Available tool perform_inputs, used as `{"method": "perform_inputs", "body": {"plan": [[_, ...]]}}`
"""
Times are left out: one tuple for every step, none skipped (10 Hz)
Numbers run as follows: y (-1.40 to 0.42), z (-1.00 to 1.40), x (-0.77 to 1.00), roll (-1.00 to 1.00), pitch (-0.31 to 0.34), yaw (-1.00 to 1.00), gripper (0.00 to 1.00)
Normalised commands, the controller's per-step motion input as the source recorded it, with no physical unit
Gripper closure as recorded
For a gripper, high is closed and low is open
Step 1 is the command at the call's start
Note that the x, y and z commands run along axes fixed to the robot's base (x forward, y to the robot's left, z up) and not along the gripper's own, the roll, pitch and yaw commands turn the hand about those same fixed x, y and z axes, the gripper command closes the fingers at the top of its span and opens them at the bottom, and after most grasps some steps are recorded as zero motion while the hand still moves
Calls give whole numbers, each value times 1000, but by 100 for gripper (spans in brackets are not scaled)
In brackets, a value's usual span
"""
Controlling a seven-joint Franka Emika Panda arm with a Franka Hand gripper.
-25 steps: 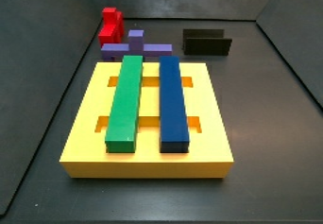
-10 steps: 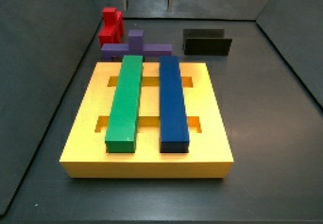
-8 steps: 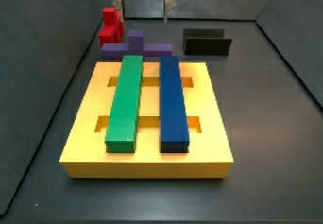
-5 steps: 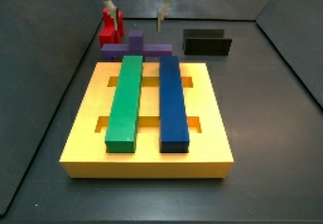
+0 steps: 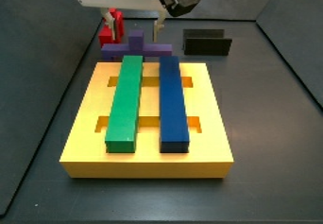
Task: Pick up the purple object. Move up. Move to above the board. Insert the purple object.
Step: Pick up the purple object.
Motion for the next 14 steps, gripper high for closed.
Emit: {"method": "perform_inputs", "body": {"plan": [[0,-123,0,170,10,-131,0],[0,-49,-23,94,0,-60,0],[0,0,-14,44,4,0,0],[0,0,0,0,0,0,0],[0,0,0,0,0,0,100],[0,0,0,0,0,0,100],[0,0,0,0,0,0,100],[0,0,0,0,0,0,100],[0,0,0,0,0,0,100],[0,0,0,0,0,0,100],[0,0,0,0,0,0,100],[0,0,0,0,0,0,100],[0,0,0,0,0,0,100],[0,0,0,0,0,0,100]]}}
